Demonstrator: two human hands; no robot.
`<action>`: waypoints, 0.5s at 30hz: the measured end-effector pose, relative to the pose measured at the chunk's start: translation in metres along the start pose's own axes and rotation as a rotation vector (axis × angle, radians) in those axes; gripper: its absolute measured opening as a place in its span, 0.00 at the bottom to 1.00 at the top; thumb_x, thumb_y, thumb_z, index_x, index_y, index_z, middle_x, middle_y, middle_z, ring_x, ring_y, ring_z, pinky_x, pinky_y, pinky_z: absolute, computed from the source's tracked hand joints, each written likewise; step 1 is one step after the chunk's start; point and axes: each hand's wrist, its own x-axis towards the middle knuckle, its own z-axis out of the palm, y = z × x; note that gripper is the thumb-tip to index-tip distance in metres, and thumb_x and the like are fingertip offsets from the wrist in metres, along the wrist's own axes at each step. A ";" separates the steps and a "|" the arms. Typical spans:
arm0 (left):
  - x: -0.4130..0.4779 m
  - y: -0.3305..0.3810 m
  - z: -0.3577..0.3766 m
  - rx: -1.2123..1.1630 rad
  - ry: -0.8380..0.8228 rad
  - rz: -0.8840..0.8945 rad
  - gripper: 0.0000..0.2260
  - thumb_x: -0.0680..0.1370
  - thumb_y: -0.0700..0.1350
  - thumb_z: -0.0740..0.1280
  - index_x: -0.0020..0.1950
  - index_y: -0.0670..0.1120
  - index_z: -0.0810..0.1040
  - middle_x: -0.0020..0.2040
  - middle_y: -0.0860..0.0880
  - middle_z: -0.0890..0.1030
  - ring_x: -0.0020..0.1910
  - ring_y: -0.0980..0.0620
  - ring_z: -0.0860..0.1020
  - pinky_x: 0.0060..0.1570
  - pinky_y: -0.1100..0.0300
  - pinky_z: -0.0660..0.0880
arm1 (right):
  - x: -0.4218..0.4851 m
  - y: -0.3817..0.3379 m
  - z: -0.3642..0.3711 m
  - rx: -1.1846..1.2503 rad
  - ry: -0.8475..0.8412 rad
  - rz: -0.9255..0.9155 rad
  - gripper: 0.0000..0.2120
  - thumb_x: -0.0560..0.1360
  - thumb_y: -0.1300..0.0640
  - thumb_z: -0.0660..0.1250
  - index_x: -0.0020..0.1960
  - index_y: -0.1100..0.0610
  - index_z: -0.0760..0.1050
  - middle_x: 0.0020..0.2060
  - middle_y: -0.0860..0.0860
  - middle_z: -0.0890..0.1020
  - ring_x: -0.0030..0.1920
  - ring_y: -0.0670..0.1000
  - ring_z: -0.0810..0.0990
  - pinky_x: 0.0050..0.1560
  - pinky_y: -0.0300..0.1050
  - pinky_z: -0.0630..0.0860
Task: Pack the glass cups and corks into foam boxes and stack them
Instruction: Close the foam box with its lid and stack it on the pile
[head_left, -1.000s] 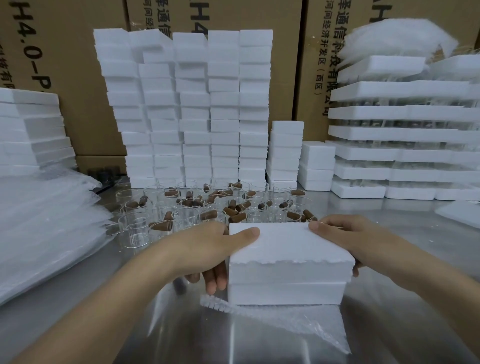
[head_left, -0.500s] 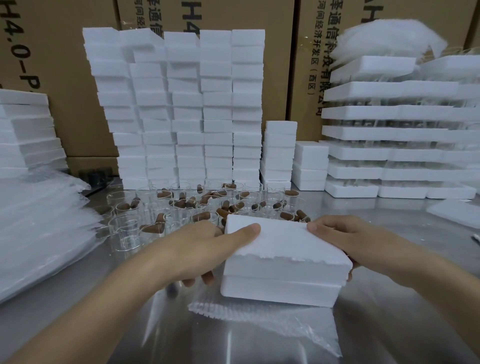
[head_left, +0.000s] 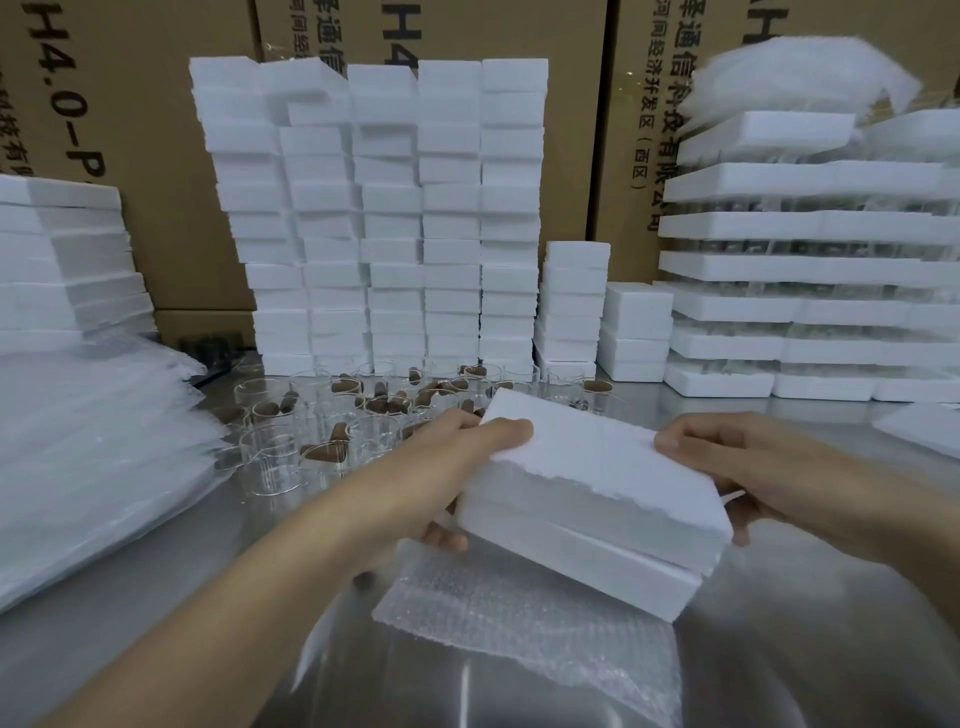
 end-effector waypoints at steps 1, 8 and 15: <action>0.001 0.000 0.002 -0.056 0.019 0.025 0.10 0.79 0.64 0.70 0.58 0.64 0.79 0.59 0.49 0.82 0.49 0.49 0.82 0.45 0.53 0.82 | 0.000 -0.001 -0.001 -0.001 0.023 -0.021 0.27 0.73 0.30 0.72 0.51 0.54 0.84 0.43 0.55 0.85 0.39 0.51 0.80 0.35 0.41 0.76; 0.009 -0.002 0.013 -0.328 0.109 0.144 0.08 0.82 0.58 0.66 0.57 0.65 0.85 0.42 0.58 0.86 0.36 0.61 0.82 0.39 0.59 0.76 | 0.006 -0.001 0.004 0.099 0.095 -0.027 0.35 0.63 0.21 0.73 0.60 0.42 0.86 0.56 0.52 0.88 0.56 0.57 0.87 0.58 0.52 0.85; 0.013 -0.007 0.017 -0.443 0.149 0.122 0.09 0.79 0.61 0.69 0.45 0.64 0.88 0.39 0.55 0.85 0.35 0.60 0.81 0.39 0.57 0.74 | 0.006 -0.001 0.007 0.287 -0.003 0.027 0.32 0.68 0.26 0.74 0.63 0.45 0.85 0.60 0.55 0.86 0.59 0.58 0.86 0.55 0.53 0.85</action>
